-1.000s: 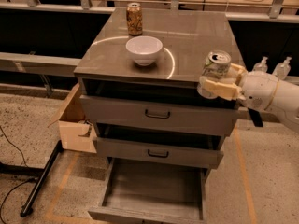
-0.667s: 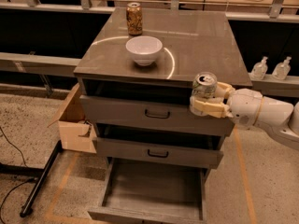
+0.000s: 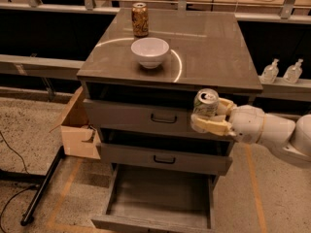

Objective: Place 7up can into bottom drawer

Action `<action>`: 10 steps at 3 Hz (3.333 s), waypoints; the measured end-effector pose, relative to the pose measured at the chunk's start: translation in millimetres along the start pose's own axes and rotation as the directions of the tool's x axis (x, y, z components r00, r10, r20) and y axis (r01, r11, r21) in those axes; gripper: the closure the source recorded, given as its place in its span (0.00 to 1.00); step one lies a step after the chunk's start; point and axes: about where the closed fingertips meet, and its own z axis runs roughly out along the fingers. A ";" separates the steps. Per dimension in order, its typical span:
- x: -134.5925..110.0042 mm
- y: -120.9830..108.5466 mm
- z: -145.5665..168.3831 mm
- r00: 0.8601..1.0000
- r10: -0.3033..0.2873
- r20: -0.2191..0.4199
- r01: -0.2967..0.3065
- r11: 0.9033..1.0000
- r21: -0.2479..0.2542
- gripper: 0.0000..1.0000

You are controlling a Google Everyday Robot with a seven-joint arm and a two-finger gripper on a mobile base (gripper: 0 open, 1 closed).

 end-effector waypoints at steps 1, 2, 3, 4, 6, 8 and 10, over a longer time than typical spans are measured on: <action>32.8 39.0 7.3 0.997 0.010 0.072 -0.003 0.995 -0.095 1.00; 67.0 75.5 13.0 0.996 0.015 0.091 -0.001 0.989 -0.146 1.00; 113.9 104.1 24.7 0.998 -0.024 0.051 0.032 0.987 -0.160 1.00; 164.8 126.1 39.5 0.997 -0.073 0.022 0.075 0.980 -0.182 1.00; 177.6 129.0 36.0 0.998 -0.068 0.004 0.068 0.987 -0.144 1.00; 290.6 126.3 7.3 0.985 -0.122 -0.123 0.108 0.988 -0.114 1.00; 395.0 121.0 8.8 0.981 -0.139 -0.135 0.122 0.984 -0.130 1.00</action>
Offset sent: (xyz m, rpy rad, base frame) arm -0.0906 0.0619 -0.1281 0.0825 -0.0171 0.2117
